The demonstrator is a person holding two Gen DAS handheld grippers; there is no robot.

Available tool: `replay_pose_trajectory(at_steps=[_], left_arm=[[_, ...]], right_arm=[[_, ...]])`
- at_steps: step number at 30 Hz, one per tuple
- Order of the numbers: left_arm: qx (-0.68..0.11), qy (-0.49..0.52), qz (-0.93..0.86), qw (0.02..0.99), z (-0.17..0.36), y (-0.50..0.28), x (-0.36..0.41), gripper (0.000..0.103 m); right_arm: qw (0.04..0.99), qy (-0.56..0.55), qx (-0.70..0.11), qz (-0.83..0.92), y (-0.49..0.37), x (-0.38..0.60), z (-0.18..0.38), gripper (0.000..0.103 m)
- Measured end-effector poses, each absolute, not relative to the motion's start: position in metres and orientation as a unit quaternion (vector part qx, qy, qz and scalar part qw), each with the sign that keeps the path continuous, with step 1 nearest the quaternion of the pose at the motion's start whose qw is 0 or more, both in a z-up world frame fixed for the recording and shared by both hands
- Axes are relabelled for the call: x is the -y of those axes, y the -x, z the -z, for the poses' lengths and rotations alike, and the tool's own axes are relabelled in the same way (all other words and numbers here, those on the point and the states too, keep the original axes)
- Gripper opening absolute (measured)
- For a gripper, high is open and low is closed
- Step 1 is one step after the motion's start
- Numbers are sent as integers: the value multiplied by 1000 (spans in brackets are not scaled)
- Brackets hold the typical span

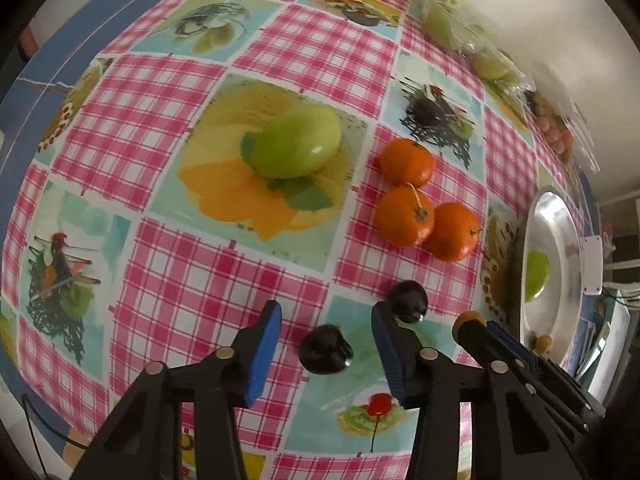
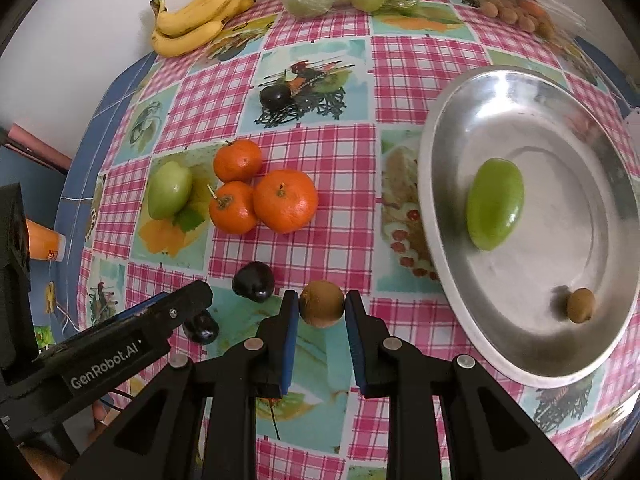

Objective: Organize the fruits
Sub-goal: 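Grasp a second kiwi with the right gripper while the left grasps a dark plum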

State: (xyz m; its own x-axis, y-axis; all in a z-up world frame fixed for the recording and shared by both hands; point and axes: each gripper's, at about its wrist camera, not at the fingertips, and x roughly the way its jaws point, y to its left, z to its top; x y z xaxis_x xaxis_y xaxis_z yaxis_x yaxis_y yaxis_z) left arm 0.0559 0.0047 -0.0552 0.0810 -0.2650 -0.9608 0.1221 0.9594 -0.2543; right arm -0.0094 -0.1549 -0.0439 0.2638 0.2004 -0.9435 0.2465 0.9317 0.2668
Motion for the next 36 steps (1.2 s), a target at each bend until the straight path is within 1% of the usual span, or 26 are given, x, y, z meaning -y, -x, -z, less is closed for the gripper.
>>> replay_pose_trajectory(at_steps=[5, 7, 9, 12, 14, 25, 36], left_arm=[[-677, 45, 134, 722, 62, -52, 0, 49], [-679, 43, 134, 721, 64, -50, 1, 45], [-680, 40, 136, 719, 64, -48, 4, 38], [-677, 34, 135, 722, 62, -45, 5, 33], [-675, 36, 137, 724, 60, -44, 5, 31], [-674, 31, 144, 724, 55, -36, 3, 31], [-620, 48, 181, 762, 18, -36, 8, 30]], right_arm=[[775, -183, -605, 14, 13, 156, 39, 25], [775, -183, -605, 15, 14, 156, 37, 25], [775, -183, -605, 16, 15, 156, 35, 25], [775, -185, -603, 17, 16, 157, 33, 25], [777, -186, -602, 17, 17, 158, 31, 25], [780, -193, -595, 22, 22, 162, 25, 25], [788, -211, -577, 35, 28, 175, 12, 25]])
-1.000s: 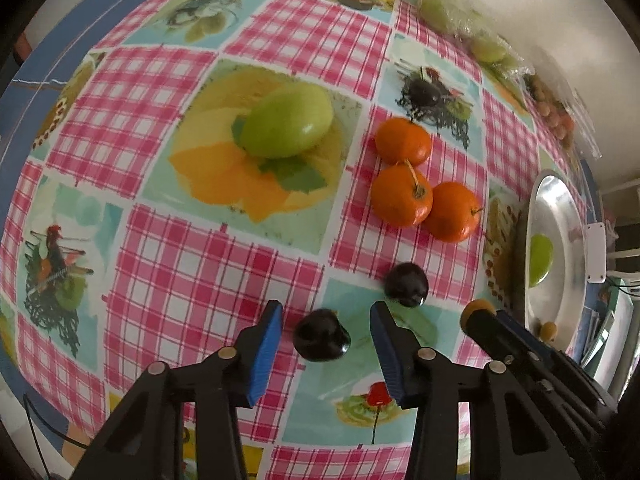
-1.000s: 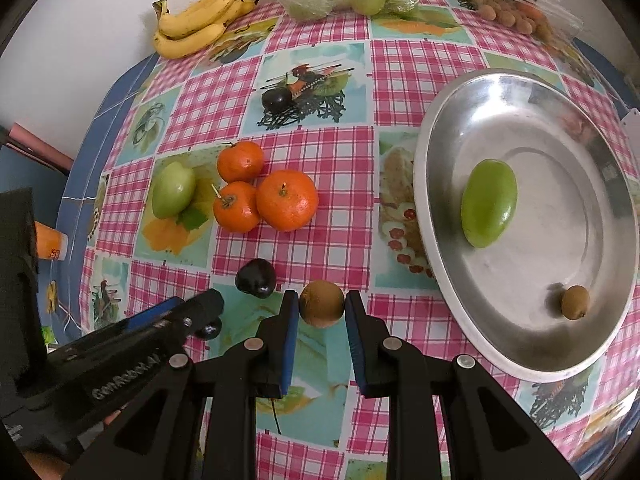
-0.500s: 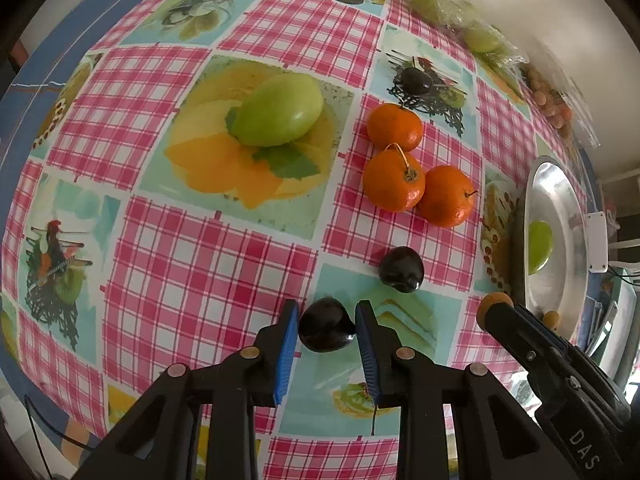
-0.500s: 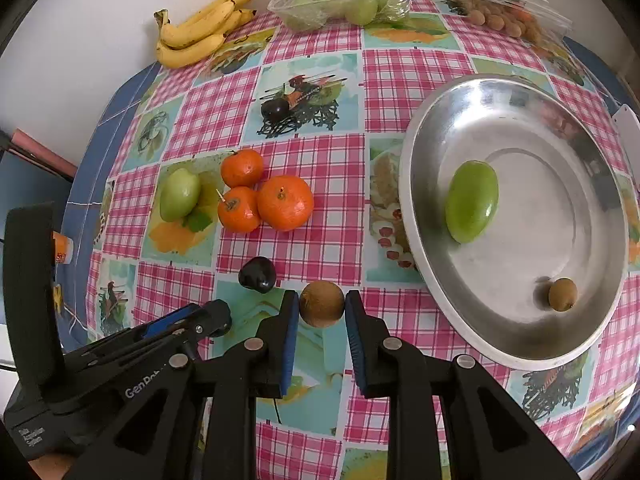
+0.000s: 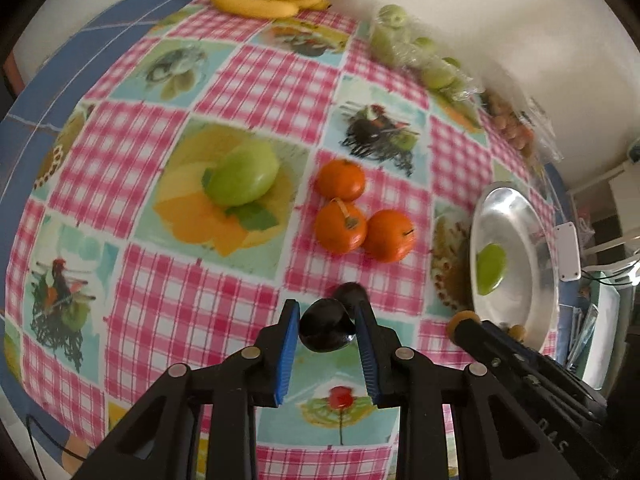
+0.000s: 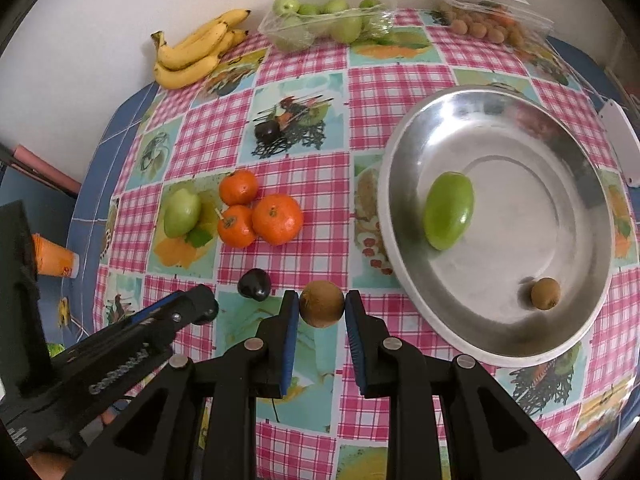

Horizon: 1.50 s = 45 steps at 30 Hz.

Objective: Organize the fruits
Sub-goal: 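Grasp a second kiwi with the right gripper while the left grasps a dark plum, then carry kiwi and plum into the steel bowl and open both grippers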

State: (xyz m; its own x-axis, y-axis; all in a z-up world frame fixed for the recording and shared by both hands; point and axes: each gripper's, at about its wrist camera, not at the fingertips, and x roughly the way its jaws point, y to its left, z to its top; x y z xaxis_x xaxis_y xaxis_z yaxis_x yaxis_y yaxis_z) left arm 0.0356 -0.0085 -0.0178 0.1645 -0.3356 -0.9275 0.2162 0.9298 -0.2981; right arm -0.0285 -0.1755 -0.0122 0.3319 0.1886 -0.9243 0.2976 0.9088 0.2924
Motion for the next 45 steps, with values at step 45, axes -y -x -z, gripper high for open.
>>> replay_pose_trajectory(at_steps=[45], left_arm=[[-504, -38, 332, 796, 7, -36, 187, 31]], right_arm=[[760, -336, -514, 214, 68, 330, 39, 25]])
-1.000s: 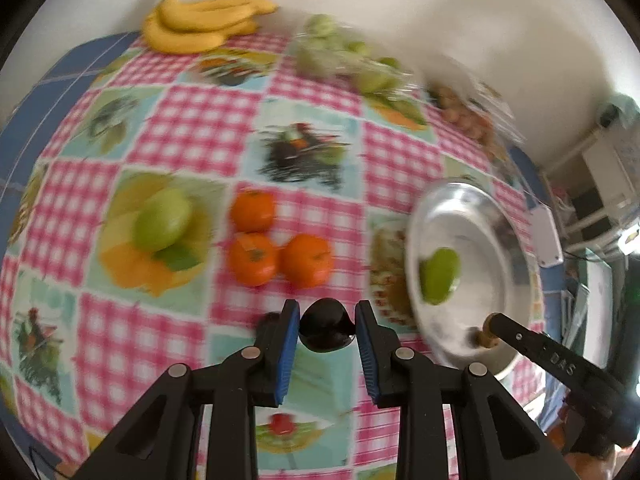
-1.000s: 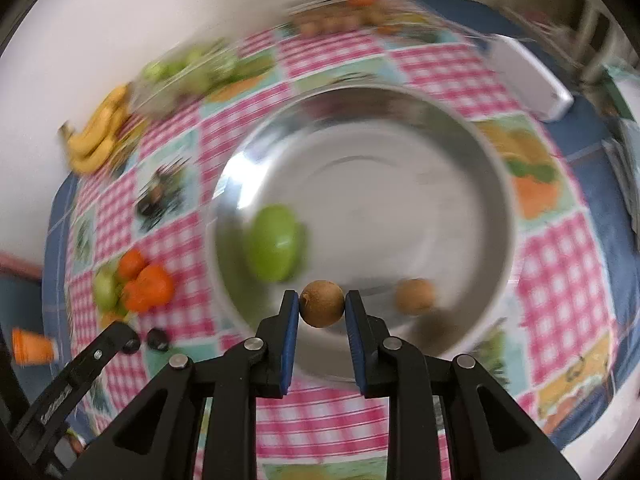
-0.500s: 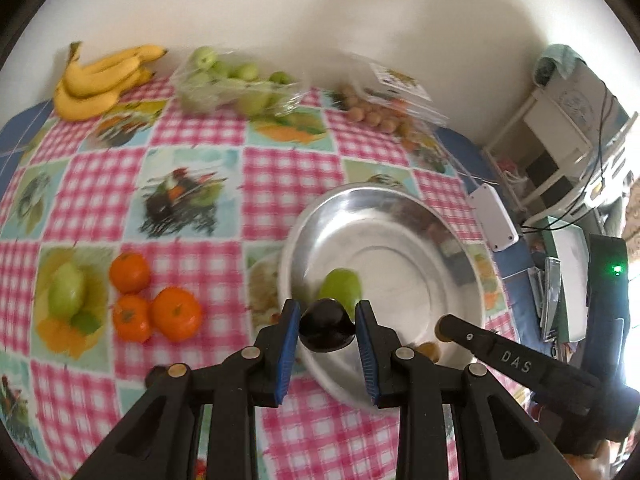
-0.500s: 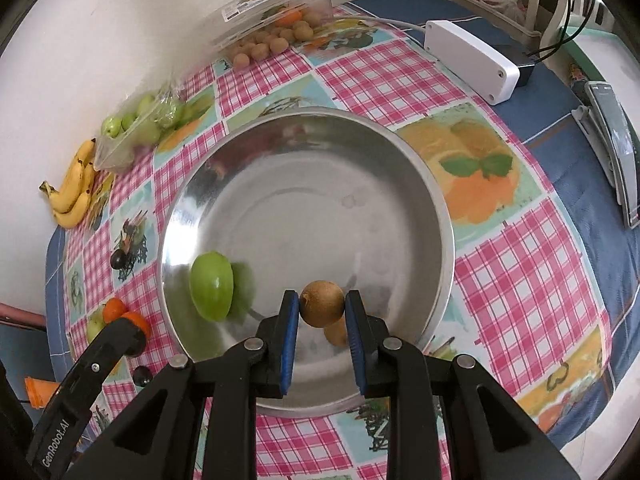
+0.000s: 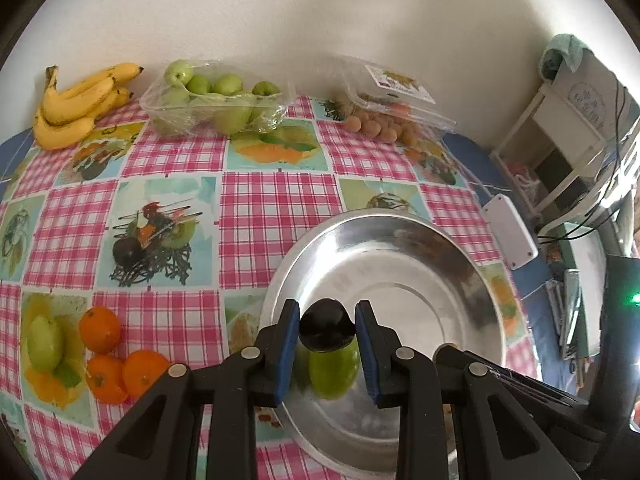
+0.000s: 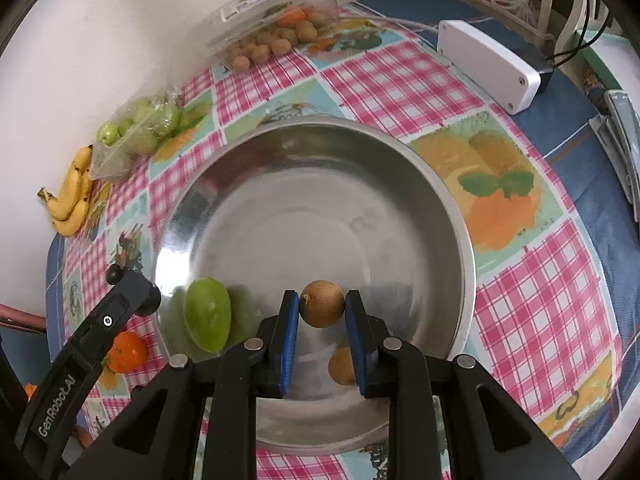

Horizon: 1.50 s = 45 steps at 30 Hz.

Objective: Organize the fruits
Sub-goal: 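Carry kiwi and plum into the steel bowl and open both grippers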

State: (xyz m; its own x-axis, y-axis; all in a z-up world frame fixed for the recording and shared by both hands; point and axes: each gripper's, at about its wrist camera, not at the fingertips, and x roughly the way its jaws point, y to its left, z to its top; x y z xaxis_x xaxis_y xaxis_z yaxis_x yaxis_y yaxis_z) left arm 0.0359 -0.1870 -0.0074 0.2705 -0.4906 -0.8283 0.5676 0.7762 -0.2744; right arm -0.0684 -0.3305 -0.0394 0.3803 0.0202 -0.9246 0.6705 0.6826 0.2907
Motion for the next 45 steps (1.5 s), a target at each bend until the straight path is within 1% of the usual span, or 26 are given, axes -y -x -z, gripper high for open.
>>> replay_pose_trajectory(at_steps=[19, 22, 23, 24, 26, 27, 29, 31, 33, 34, 35, 36, 37, 38, 39, 40, 41, 42, 44, 45], left_arm=[[-516, -57, 319, 793, 35, -48, 202, 31], [-522, -55, 320, 789, 34, -49, 202, 33], [-524, -55, 321, 787, 33, -49, 203, 34], [-525, -54, 322, 786, 33, -49, 203, 41], [-522, -52, 325, 787, 29, -49, 203, 49], [-520, -52, 325, 788, 27, -49, 202, 51], [-518, -54, 324, 790, 22, -48, 200, 52], [-518, -53, 324, 790, 18, -48, 198, 56], [-518, -55, 320, 791, 13, -48, 195, 63], [-517, -57, 318, 793, 10, -48, 193, 64], [-516, -62, 312, 795, 7, -48, 191, 69], [-517, -69, 306, 797, 6, -48, 190, 74], [-517, -74, 301, 798, 5, -48, 189, 76], [-519, -84, 289, 800, 4, -49, 187, 79], [-522, -90, 280, 801, 5, -49, 186, 85], [-529, -102, 260, 801, 7, -51, 183, 88], [-533, -108, 249, 801, 9, -52, 180, 94], [-537, -112, 239, 802, 11, -53, 177, 99], [-540, -114, 228, 803, 14, -55, 171, 103], [-541, -116, 222, 803, 15, -56, 169, 103]], right_arm=[[753, -329, -528, 216, 51, 334, 60, 25], [756, -326, -527, 214, 50, 333, 58, 25], [757, -324, -525, 214, 50, 333, 56, 27], [758, -324, -524, 213, 49, 333, 55, 29], [761, -325, -519, 215, 50, 334, 52, 41], [762, -325, -517, 216, 51, 335, 50, 42], [764, -326, -513, 216, 53, 336, 46, 43], [765, -326, -510, 218, 55, 337, 43, 43], [767, -326, -507, 220, 58, 337, 39, 43], [768, -324, -506, 221, 59, 337, 36, 45], [769, -322, -505, 222, 59, 337, 33, 51], [770, -321, -505, 222, 61, 336, 32, 54], [770, -318, -505, 224, 61, 336, 30, 57], [771, -315, -506, 225, 61, 335, 28, 58], [771, -311, -507, 226, 60, 334, 27, 60], [771, -308, -509, 227, 60, 333, 27, 64], [769, -304, -513, 229, 59, 332, 27, 68], [768, -300, -517, 230, 58, 331, 28, 69], [763, -291, -529, 232, 56, 329, 32, 69], [761, -286, -534, 231, 53, 328, 34, 69]])
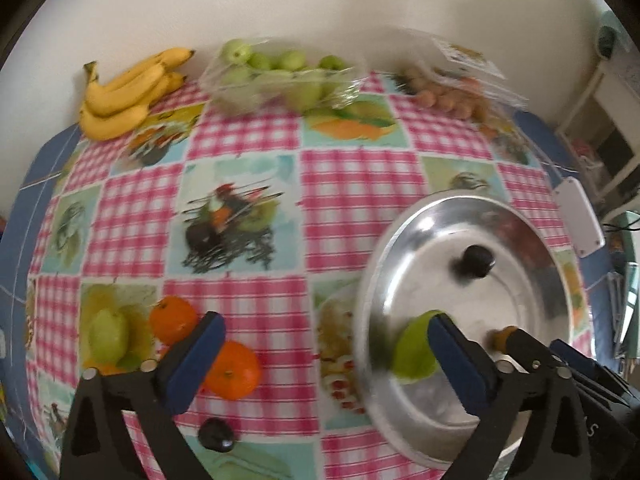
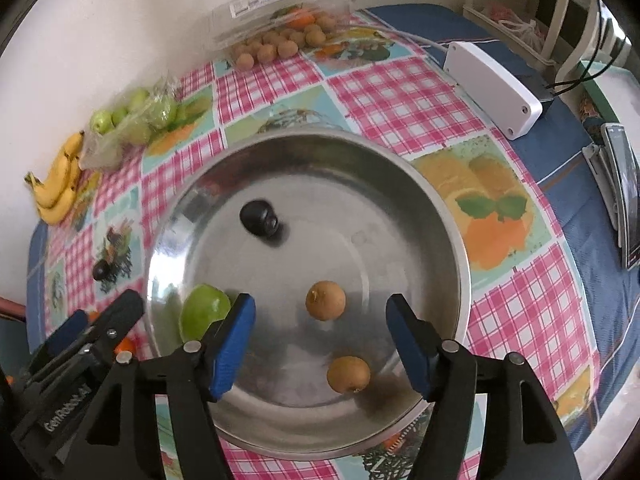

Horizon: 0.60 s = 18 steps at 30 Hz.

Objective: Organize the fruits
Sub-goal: 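Carry kiwi and plum into the steel bowl and open both grippers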

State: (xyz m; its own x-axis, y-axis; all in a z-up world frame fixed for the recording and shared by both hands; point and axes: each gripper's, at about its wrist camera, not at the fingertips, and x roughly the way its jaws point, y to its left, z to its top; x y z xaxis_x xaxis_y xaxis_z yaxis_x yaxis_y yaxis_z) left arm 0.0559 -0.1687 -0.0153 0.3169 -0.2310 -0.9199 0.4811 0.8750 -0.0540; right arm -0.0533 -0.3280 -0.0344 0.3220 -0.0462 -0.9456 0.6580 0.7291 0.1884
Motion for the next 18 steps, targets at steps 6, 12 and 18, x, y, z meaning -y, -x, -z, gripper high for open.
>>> replay_pose_trajectory(at_steps=[6, 12, 18], left_arm=[[-554, -119, 193, 801, 25, -62, 154, 103], [-559, -124, 182, 800, 30, -65, 147, 103], [-564, -120, 173, 798, 33, -69, 141, 103]], right_arm=[[755, -270, -554, 226, 48, 324, 41, 77], [753, -260, -563, 221, 43, 321, 44, 77], [750, -256, -568, 224, 42, 322, 48, 86]])
